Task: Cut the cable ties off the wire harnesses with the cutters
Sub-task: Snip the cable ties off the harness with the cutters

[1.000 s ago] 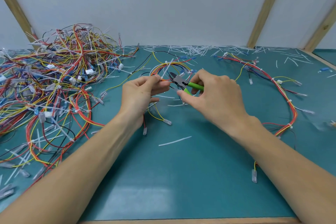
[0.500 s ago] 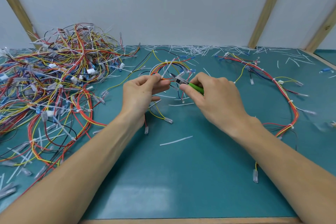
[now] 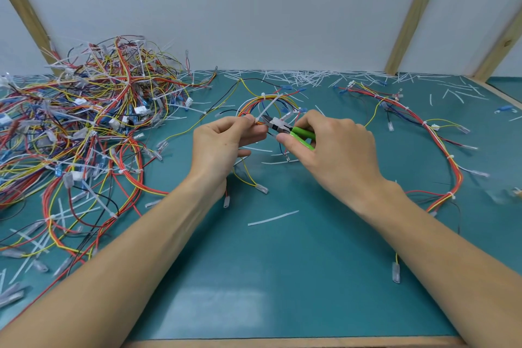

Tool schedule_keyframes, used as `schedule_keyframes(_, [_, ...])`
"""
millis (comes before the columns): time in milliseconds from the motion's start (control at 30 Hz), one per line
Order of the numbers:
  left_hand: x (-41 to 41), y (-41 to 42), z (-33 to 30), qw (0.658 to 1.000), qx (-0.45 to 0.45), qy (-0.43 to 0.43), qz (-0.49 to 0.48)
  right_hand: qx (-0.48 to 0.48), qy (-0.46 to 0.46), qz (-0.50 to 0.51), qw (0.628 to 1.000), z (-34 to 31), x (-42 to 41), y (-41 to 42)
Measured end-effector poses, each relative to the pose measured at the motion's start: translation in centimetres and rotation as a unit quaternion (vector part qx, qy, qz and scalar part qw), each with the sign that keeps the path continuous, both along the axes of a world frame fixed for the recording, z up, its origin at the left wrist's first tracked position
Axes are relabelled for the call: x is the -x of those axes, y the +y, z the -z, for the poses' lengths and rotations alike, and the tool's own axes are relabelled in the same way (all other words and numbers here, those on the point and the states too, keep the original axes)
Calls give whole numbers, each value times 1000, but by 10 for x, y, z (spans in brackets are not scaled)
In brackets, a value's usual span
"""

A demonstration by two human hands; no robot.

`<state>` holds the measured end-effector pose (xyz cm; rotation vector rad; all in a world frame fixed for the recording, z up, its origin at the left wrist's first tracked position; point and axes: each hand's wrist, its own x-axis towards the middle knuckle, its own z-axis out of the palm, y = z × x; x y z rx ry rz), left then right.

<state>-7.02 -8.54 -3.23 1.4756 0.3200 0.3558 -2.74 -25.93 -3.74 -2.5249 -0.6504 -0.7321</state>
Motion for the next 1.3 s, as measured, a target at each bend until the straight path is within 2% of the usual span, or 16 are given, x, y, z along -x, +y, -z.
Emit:
schedule_keyframes(667, [-2,1,3,1000,1,0,4,-2,3,-8,1000,2,-1,-1])
schedule_keyframes(1300, [-4,0,9,999,-35,-5,41,-5,17,-9,1000,2,-3,-3])
